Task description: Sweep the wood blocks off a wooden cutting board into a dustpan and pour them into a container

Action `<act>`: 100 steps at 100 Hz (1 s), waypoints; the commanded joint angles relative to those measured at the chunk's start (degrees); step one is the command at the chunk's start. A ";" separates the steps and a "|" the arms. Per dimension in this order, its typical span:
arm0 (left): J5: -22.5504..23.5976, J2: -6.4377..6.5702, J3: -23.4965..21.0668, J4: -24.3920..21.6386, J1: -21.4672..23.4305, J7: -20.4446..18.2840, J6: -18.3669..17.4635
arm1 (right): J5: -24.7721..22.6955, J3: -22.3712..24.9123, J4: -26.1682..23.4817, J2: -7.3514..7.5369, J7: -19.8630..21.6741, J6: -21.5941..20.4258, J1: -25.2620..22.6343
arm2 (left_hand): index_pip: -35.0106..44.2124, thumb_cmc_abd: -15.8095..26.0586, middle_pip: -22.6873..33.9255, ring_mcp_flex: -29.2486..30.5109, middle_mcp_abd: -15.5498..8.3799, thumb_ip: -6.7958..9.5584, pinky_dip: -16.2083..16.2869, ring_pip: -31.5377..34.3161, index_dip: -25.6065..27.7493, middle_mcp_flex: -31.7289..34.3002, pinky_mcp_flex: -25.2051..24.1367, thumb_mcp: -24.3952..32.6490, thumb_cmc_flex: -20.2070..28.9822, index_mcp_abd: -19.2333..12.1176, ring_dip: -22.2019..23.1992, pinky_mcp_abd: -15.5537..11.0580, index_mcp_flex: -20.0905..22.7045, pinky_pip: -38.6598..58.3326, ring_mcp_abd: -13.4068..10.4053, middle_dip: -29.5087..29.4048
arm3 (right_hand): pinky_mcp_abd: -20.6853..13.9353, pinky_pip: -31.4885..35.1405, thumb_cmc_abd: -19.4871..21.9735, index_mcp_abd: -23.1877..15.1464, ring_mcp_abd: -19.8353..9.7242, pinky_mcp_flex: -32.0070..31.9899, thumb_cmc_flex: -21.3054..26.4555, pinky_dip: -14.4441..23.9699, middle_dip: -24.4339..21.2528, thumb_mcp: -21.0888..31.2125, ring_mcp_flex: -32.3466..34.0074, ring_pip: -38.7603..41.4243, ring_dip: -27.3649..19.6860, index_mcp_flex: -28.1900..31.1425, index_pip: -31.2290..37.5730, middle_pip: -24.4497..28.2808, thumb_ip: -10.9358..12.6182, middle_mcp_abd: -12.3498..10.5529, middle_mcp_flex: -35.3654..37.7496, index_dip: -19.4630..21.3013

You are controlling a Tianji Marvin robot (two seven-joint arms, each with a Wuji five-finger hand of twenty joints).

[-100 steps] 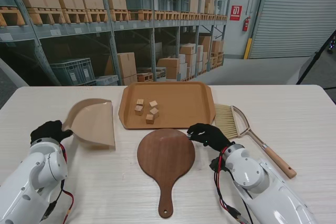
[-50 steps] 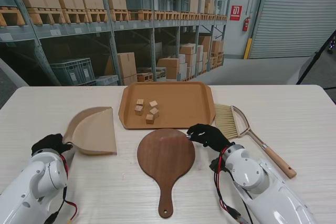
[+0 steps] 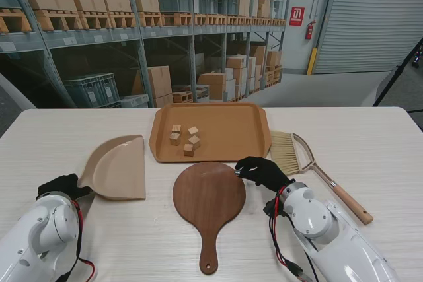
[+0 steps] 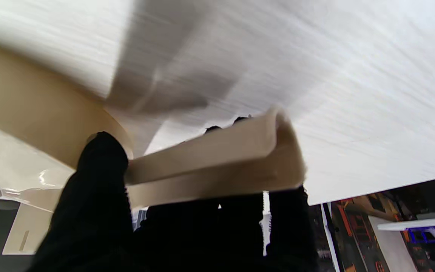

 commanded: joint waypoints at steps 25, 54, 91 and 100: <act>-1.63 0.28 -1.18 -3.64 1.43 -3.45 1.59 | 0.01 -0.06 -0.20 -0.03 0.98 0.38 -0.40 | -6.91 2.28 23.09 -10.50 -0.43 0.39 -2.12 -7.17 -2.77 -10.58 -8.28 0.51 -2.56 1.92 -0.40 -0.05 -6.37 -5.76 1.30 -1.99 | 1.41 1.84 -0.96 -0.44 -0.13 0.10 1.24 1.01 0.59 0.75 1.22 1.78 0.99 1.26 0.21 1.38 0.64 -0.10 1.40 -0.02; -4.42 -0.53 -4.08 -9.94 4.40 -1.18 2.12 | -0.24 0.14 -0.16 -0.03 0.79 0.30 -0.38 | -14.77 0.79 14.71 -20.82 2.16 0.55 -5.62 -14.52 -4.80 -22.08 -14.27 0.81 -1.89 1.94 -1.46 -0.62 -11.45 -10.65 3.15 -5.04 | 1.45 1.85 -0.97 -0.47 -0.13 0.05 1.16 0.97 0.60 0.75 1.24 1.80 0.98 1.15 0.13 1.42 0.63 -0.18 1.39 0.00; -11.43 -2.86 -7.16 -18.16 8.00 9.25 -7.58 | -0.15 -0.13 -0.51 -0.39 -0.38 -0.55 0.97 | -21.50 1.28 9.35 -24.61 2.43 0.49 -8.08 -19.90 -6.77 -26.16 -15.40 0.47 -3.44 1.16 -2.79 -1.36 -11.73 -13.39 3.60 -7.71 | 1.51 1.75 -0.76 -0.49 -0.22 -0.05 0.91 0.91 0.57 0.53 1.12 1.67 0.94 -0.52 -0.32 1.35 0.63 -0.24 1.19 -0.06; -13.00 -3.27 -6.35 -18.62 7.53 11.65 -11.20 | -0.11 -0.45 -0.84 -0.53 -0.78 -0.90 1.72 | -24.91 1.66 4.33 -25.95 2.01 0.43 -9.06 -21.76 -7.65 -30.87 -15.68 0.40 -5.21 -0.60 -2.98 -0.77 -11.67 -14.86 4.12 -10.48 | 1.48 1.66 -0.65 -0.61 -0.20 -0.15 0.76 0.88 0.52 0.33 1.10 1.63 0.93 -0.62 -0.24 1.23 0.62 -0.16 1.02 -0.04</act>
